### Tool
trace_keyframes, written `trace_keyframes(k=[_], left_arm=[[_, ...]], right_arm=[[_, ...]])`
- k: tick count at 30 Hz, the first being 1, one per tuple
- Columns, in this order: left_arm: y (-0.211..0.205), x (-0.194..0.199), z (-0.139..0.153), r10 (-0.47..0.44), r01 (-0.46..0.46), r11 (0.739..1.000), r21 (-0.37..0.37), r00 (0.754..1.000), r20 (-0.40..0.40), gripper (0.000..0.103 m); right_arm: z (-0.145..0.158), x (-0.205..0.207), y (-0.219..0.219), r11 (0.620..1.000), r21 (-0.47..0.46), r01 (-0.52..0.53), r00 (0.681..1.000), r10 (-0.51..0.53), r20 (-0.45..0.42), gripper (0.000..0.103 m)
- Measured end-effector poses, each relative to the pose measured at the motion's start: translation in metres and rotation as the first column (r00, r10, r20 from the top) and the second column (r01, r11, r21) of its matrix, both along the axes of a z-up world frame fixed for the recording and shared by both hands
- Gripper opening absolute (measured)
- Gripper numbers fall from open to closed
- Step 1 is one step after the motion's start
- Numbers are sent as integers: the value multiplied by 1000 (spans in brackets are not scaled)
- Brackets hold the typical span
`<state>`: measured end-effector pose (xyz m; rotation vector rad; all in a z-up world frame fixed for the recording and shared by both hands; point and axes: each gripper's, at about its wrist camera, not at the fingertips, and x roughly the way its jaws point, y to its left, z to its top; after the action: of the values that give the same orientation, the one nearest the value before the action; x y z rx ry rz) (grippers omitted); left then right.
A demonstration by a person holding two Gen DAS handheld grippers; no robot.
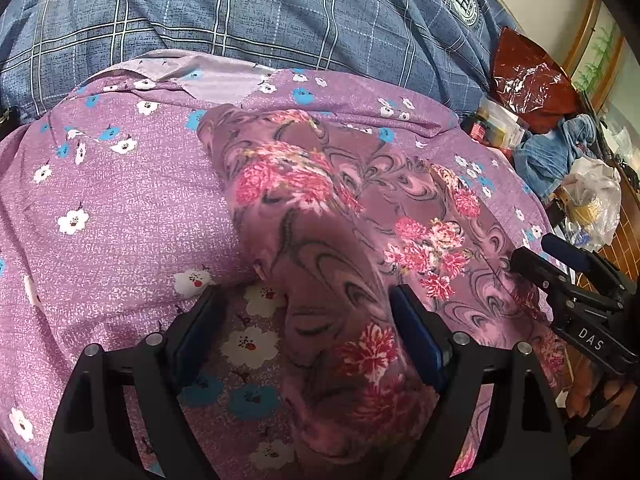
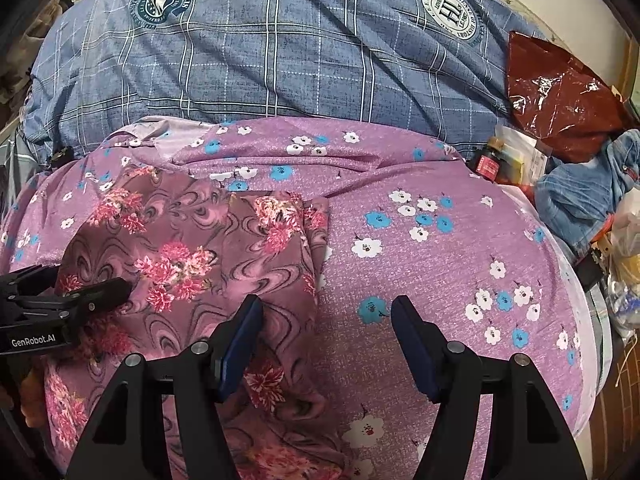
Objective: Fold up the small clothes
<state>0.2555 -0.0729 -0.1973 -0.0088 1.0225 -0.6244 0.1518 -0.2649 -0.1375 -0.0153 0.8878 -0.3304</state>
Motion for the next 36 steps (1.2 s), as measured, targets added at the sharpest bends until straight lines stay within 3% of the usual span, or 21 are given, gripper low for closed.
trace_keyframes(k=[36], left_arm=[[-2,-2,-1,2,-2,1000,2,1000,6,86]], right_arm=[[0,-1,-7,998,-30,58,998,-58,-12,68]])
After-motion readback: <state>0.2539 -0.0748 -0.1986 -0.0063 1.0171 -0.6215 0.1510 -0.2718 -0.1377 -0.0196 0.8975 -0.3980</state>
